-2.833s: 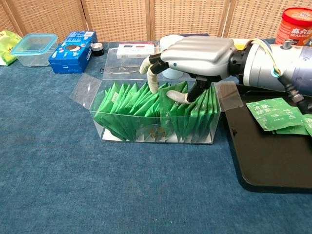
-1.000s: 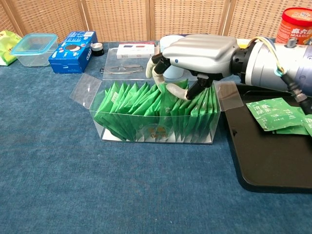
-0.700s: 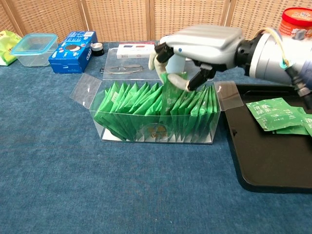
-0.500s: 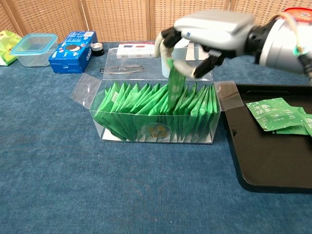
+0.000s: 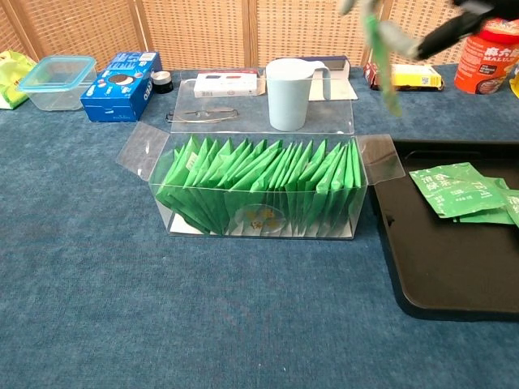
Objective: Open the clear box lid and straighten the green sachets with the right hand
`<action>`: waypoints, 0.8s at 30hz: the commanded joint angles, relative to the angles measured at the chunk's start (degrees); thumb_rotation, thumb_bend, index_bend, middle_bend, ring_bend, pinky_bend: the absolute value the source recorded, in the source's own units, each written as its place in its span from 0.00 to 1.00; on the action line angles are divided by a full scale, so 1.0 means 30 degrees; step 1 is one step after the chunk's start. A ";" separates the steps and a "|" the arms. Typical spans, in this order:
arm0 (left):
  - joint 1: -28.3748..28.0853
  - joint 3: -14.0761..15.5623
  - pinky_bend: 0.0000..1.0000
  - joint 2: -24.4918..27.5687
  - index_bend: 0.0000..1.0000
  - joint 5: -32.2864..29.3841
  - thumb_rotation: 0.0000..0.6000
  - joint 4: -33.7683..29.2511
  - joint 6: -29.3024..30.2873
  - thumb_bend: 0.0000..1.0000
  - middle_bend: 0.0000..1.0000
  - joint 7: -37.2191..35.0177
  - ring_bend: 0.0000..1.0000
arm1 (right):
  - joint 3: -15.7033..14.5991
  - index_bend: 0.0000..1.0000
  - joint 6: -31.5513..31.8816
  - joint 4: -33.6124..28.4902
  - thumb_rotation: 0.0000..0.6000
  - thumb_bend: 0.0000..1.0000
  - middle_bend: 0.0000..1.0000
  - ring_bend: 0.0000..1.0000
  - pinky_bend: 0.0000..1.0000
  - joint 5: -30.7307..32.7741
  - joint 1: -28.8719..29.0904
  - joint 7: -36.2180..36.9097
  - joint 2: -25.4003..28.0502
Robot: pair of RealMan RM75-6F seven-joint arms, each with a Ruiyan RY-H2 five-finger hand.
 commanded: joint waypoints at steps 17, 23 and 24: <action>0.0197 0.0126 0.26 0.0449 0.18 0.0594 1.00 -0.0939 0.0452 0.19 0.16 0.0622 0.13 | -0.1911 0.53 0.2798 0.0488 1.00 0.62 0.26 0.26 0.18 0.0746 -0.4660 0.1055 0.1966; 0.0277 0.0223 0.26 0.0489 0.18 0.0632 1.00 -0.1011 0.0456 0.19 0.16 0.0650 0.13 | -0.2244 0.34 0.2915 0.1081 1.00 0.62 0.19 0.20 0.14 0.1059 -0.5480 0.1046 0.1906; 0.0304 0.0241 0.26 0.0505 0.18 0.0662 1.00 -0.1025 0.0488 0.19 0.16 0.0653 0.13 | -0.2290 0.29 0.2938 0.1163 1.00 0.62 0.18 0.19 0.14 0.1113 -0.5637 0.1047 0.1874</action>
